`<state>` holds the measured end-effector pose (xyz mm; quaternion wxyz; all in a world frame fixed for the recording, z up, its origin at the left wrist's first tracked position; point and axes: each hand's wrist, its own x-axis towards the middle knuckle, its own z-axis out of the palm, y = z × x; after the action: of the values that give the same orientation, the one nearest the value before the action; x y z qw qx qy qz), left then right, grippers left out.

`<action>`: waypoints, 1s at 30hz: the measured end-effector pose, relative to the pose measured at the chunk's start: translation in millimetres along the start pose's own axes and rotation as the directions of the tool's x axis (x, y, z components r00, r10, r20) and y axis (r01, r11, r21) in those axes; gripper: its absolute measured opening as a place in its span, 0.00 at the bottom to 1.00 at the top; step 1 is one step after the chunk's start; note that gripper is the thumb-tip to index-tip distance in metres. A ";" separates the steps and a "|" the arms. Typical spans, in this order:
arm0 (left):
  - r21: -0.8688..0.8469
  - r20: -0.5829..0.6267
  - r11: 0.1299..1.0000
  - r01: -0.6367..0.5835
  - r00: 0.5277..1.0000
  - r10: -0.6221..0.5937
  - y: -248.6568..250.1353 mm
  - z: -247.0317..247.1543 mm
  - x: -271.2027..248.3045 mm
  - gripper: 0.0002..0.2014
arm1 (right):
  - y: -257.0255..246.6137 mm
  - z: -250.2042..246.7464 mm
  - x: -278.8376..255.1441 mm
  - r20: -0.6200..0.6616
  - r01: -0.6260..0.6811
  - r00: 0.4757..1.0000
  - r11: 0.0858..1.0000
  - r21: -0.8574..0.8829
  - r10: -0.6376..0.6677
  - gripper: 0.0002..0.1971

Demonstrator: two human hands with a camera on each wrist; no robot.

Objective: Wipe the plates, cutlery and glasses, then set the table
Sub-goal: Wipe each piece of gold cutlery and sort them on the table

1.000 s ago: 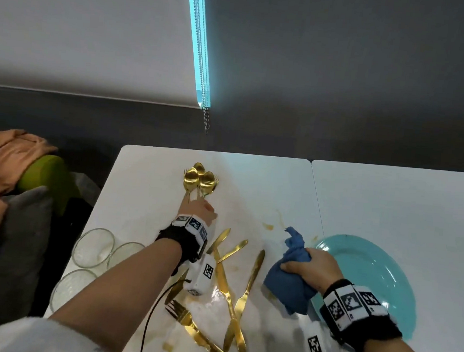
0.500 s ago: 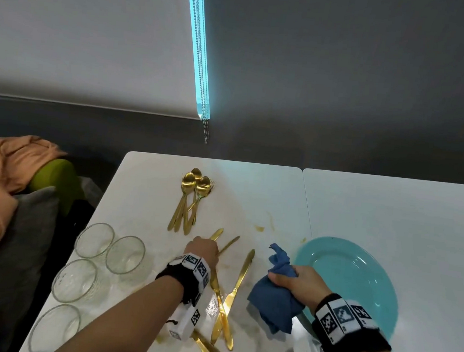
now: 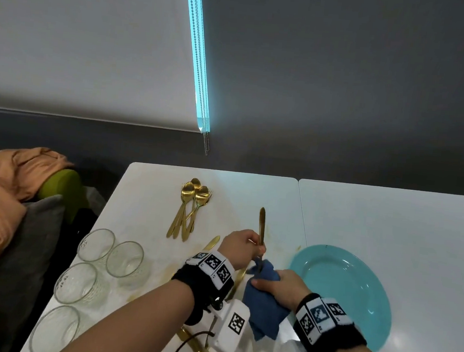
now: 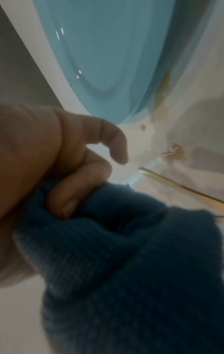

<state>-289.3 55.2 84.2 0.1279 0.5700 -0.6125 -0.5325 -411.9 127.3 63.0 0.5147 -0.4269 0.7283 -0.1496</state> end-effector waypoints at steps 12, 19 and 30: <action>0.731 -0.061 0.660 -0.173 0.947 0.316 3.5 -28.6 1.1 0.39 | -0.4 -35.8 -5.4 -0.006 -0.023 1.000 0.909 -0.416 0.022 0.09; 0.935 0.184 0.224 -0.276 0.915 0.358 -14.9 -45.6 1.3 0.15 | -11.4 -59.5 3.7 -0.099 -0.014 0.994 0.880 -0.475 -0.037 0.09; 0.335 0.060 0.938 0.088 0.992 -0.115 -34.1 -35.7 -8.8 0.13 | -11.6 -83.5 18.8 -0.583 0.105 0.808 0.953 0.284 0.085 0.14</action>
<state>-240.1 51.9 75.3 -0.0218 0.5927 -0.6679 -0.4497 -481.7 87.4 94.5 0.3219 -0.2790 0.8177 -0.3871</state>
